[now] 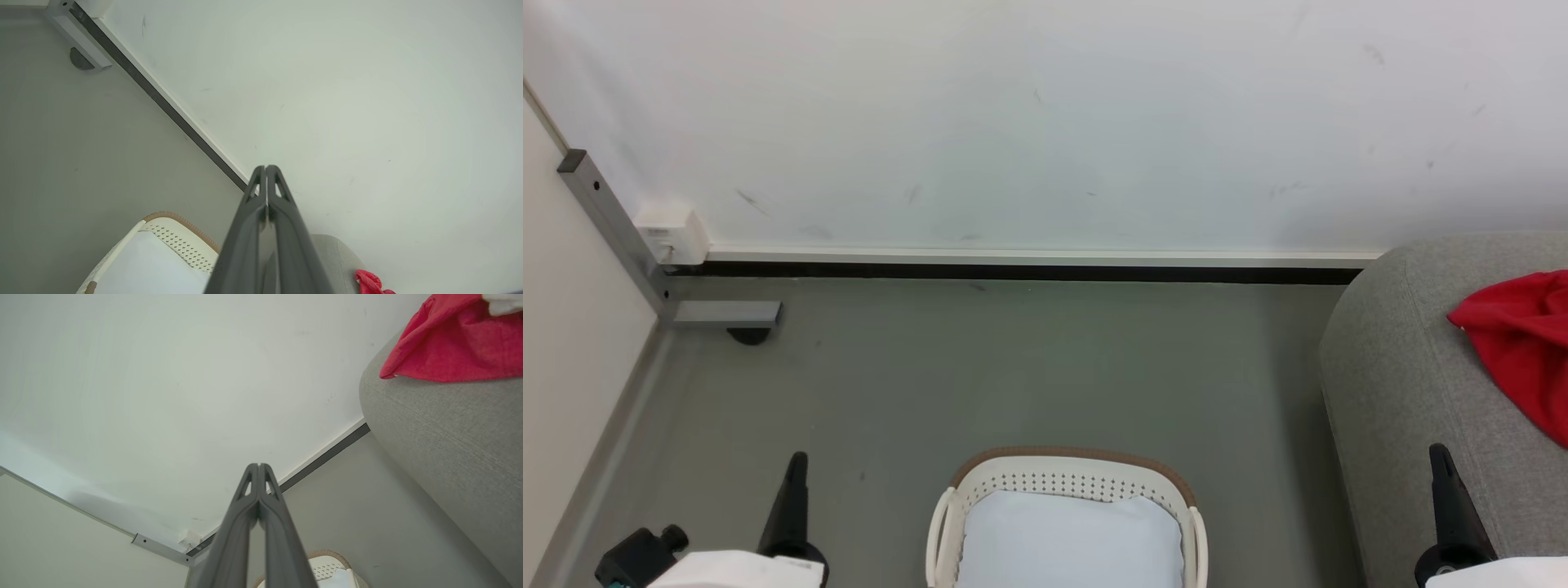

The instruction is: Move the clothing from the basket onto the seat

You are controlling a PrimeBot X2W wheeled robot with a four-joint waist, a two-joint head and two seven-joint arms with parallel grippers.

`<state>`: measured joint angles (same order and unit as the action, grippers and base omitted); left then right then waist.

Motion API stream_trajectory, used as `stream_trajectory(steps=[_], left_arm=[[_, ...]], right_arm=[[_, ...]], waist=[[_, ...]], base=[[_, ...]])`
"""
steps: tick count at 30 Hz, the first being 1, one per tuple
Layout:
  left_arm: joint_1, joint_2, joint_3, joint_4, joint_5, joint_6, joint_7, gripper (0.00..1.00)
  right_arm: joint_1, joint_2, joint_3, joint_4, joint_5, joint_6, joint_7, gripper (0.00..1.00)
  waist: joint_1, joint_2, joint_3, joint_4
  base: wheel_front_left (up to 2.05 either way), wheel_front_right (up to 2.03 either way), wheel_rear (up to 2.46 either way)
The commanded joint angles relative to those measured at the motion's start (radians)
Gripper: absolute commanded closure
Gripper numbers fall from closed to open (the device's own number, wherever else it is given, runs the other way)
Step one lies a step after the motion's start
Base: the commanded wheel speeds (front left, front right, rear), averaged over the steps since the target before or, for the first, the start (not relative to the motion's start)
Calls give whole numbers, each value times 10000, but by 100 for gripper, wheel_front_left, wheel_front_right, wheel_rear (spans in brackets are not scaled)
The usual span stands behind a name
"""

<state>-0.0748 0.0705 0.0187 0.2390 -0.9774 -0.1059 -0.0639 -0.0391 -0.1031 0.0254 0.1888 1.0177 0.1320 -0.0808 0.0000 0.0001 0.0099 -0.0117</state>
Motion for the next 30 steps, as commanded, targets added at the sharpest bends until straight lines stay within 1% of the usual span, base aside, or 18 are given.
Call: stream_trajectory(steps=[1, 30], left_arm=[[-228, 10, 72, -96, -373, -66, 84, 100], [-307, -88, 492, -30, -3062, -163, 866, 100]], right_arm=[[-209, -48, -89, -69, 339, -9, 51, 100], [-464, 130, -569, 211, 2974, -14, 813, 100]], waist=[[0, -1, -1, 2], [0, -1, -26, 45]], base=[[0, 0, 0], [0, 0, 0]])
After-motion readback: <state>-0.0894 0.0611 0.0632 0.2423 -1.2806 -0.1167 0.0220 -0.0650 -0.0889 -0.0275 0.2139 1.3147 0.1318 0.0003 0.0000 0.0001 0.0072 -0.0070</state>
